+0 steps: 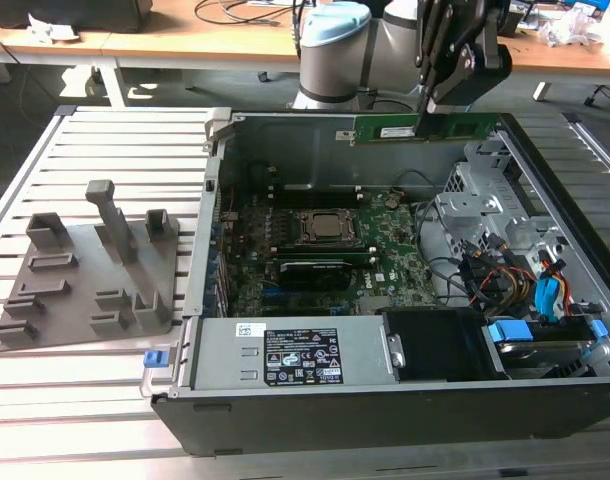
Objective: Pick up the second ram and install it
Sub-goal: 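Pick up the second ram and move it above second insertion slot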
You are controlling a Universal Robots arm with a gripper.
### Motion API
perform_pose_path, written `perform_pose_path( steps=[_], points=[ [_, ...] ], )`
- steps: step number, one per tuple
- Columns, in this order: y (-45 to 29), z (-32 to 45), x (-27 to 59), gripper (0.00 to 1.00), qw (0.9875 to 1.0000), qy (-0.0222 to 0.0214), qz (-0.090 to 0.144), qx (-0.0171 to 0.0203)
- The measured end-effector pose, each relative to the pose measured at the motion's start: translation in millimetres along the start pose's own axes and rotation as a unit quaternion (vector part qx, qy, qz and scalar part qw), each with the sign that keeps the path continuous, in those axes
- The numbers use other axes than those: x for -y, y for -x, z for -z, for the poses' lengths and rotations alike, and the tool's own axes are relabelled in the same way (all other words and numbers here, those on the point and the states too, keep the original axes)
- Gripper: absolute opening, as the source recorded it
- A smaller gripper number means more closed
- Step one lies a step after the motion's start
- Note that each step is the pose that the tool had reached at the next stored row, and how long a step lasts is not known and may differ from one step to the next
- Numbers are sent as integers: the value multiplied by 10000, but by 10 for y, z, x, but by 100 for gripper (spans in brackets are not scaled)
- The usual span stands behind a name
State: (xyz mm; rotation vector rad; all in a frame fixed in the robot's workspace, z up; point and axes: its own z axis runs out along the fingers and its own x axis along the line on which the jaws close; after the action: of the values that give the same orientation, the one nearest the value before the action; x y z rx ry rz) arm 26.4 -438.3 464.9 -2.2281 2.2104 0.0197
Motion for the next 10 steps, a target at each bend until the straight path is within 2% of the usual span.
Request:
perform_pose_path(
  steps=[3,5,8,10],
  points=[
    [43,-17,131,14,10000,0,0,-8],
    [98,-64,276,14,10000,2,0,-28],
    [141,-121,390,14,10000,4,0,-44],
    [166,-151,393,14,10000,5,1,-45]
  ],
)
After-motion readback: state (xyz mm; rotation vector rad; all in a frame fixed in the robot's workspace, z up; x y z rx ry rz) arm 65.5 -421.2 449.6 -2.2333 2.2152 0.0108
